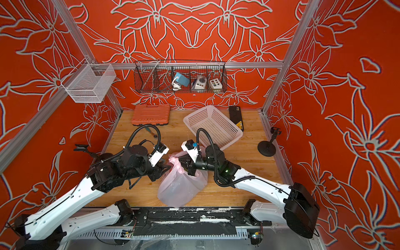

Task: Place the pineapple into a plastic bag & tie a knot
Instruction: Tie the plastic bag at the center of the board.

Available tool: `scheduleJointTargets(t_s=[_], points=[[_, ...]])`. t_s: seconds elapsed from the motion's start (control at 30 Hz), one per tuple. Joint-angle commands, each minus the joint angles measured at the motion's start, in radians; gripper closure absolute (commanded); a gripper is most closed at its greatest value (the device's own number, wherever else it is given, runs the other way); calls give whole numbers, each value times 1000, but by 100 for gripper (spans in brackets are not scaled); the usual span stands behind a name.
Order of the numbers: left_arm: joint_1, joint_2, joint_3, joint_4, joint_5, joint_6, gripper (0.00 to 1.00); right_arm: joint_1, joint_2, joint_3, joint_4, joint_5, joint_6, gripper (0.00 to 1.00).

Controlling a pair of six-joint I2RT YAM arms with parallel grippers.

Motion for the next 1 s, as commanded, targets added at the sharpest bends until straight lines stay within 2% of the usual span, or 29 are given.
scheduleJointTargets(t_s=[0.0, 0.7, 0.87, 0.97], points=[[1, -9, 9, 37, 46, 50, 52, 5, -14, 10, 31, -34, 13, 100], [1, 87, 89, 26, 86, 119, 54, 5, 9, 33, -12, -85, -10, 100], [1, 102, 111, -10, 106, 137, 58, 5, 8, 34, -22, -89, -14, 100], [1, 147, 116, -24, 101, 140, 64, 5, 8, 35, -25, -92, -17, 100]])
